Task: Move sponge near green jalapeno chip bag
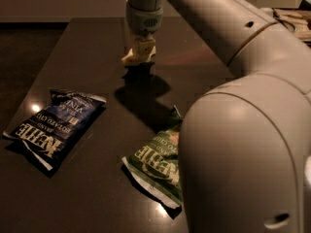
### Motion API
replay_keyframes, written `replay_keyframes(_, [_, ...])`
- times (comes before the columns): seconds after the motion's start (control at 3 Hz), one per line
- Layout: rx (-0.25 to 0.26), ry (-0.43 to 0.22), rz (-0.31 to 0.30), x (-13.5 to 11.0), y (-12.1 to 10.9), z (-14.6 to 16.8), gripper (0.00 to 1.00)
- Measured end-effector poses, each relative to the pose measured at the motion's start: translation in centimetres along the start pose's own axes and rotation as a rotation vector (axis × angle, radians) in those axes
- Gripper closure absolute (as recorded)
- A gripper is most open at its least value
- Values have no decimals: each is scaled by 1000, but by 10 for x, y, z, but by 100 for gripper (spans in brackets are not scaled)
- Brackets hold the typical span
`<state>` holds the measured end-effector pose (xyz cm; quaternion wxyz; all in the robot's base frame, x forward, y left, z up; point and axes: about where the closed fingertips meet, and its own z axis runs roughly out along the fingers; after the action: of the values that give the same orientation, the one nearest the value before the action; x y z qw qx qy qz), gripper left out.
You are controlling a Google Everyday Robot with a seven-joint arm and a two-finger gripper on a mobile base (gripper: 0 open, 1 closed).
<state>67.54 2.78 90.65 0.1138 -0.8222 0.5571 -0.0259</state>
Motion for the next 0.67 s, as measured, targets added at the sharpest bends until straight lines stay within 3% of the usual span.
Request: replay_keyframes(0.67, [-38, -106, 92, 19, 83, -53, 100])
